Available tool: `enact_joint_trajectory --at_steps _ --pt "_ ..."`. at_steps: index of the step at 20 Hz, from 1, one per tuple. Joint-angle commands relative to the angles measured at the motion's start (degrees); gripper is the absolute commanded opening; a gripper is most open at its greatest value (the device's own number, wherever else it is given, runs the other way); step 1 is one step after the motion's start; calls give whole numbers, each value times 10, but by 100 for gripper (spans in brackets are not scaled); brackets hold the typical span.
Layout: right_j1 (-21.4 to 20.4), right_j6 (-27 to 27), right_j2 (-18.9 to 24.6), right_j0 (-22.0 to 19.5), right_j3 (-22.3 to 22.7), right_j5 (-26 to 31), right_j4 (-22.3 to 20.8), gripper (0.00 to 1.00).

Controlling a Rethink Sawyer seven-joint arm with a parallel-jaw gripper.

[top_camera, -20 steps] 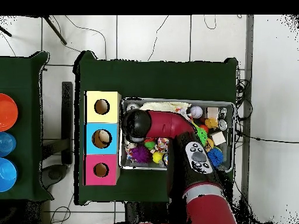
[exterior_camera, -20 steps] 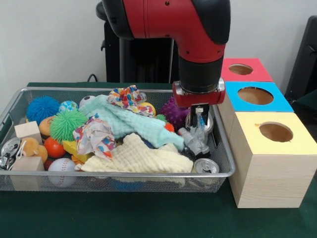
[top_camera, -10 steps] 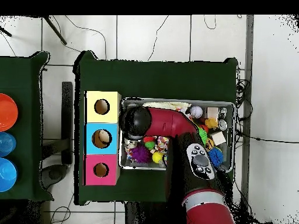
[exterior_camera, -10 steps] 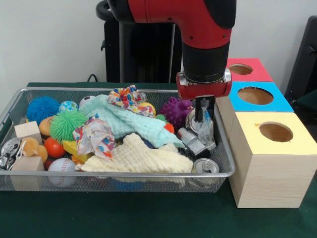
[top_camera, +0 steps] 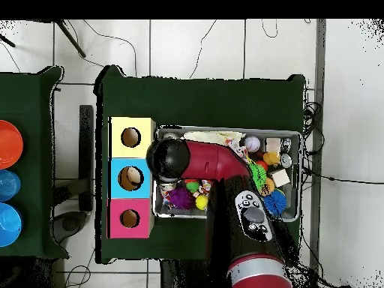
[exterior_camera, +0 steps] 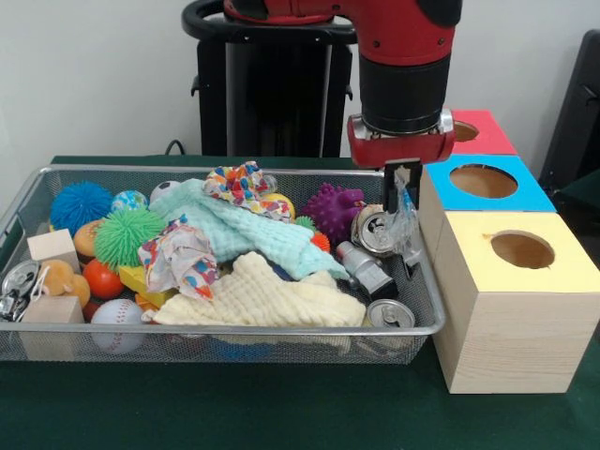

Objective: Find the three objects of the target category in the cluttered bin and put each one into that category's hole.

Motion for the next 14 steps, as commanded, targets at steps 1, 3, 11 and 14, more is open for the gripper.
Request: enact_joint_trajectory --at_steps 1,3,11,14 --pt "-10 159 -29 29 69 29 29 0" --pt "-10 162 -35 34 72 26 36 0" --pt "-20 175 -53 57 97 1 67 0" --pt "-22 176 -63 69 100 -1 76 0"
